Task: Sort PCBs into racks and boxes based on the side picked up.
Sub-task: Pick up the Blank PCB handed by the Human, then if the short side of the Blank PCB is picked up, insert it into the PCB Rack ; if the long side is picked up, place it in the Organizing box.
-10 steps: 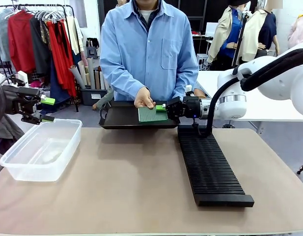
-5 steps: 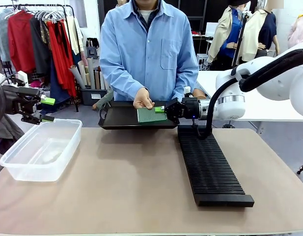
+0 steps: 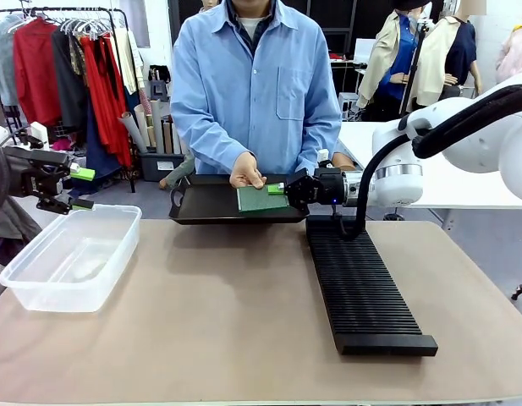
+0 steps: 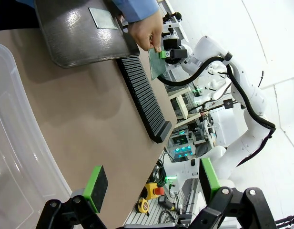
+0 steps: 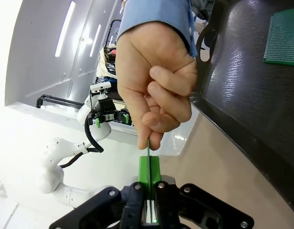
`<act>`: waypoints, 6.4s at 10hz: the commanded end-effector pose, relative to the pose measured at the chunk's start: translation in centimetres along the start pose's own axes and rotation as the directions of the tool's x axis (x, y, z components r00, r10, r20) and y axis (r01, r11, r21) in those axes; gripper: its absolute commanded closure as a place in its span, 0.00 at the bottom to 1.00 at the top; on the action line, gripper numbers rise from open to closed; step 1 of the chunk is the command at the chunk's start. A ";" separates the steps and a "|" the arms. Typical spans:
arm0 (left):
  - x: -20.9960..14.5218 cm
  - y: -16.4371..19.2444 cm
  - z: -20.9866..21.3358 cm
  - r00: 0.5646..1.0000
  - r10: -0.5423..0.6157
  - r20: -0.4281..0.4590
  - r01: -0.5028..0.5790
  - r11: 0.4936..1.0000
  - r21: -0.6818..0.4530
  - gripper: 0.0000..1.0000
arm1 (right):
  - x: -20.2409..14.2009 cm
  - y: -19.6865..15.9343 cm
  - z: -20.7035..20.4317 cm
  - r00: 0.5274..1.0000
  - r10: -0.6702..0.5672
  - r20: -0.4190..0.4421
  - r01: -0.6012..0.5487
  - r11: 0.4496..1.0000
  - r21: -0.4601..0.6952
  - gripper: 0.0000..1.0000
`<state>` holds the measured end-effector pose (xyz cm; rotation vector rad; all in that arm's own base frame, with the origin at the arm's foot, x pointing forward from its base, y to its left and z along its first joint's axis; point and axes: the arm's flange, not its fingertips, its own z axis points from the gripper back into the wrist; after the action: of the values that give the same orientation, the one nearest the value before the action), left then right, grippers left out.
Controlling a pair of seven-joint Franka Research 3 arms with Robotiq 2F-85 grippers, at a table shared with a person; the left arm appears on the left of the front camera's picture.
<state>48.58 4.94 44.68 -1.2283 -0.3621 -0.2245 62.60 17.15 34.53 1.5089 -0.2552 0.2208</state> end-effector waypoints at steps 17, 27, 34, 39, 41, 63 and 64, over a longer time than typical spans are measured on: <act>0.1 -0.2 0.1 1.000 0.012 0.006 -0.012 1.000 0.002 0.00 | 0.1 0.1 -0.2 1.000 0.015 0.011 -0.015 1.000 0.010 1.00; 0.1 -0.2 0.1 1.000 0.012 0.006 -0.012 1.000 0.002 0.00 | 0.3 1.7 1.7 0.999 0.036 0.005 -0.036 0.997 0.065 1.00; 0.1 -0.2 0.1 1.000 0.012 0.006 -0.012 1.000 0.002 0.00 | 0.0 4.1 11.0 0.987 0.157 0.031 -0.160 0.983 0.087 1.00; 0.1 -0.2 0.1 1.000 0.012 0.006 -0.012 1.000 0.002 0.00 | -2.1 3.9 16.8 0.918 0.395 0.022 -0.395 0.913 0.105 1.00; 0.1 -0.2 0.1 1.000 0.012 0.006 -0.012 1.000 0.002 0.00 | -3.7 4.3 18.7 0.853 0.520 -0.047 -0.510 0.850 0.133 1.00; 0.1 -0.2 0.1 1.000 0.012 0.006 -0.012 1.000 0.002 0.00 | -6.1 -12.3 23.7 0.512 0.850 0.124 -0.849 0.523 -0.075 1.00; 0.1 -0.2 0.1 1.000 0.012 0.006 -0.012 1.000 0.002 0.00 | -6.0 -12.5 23.6 0.514 0.849 0.121 -0.849 0.524 -0.073 1.00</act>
<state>48.57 4.97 44.67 -1.2281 -0.3624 -0.2238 59.31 -7.01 21.55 1.2912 -1.1053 0.8902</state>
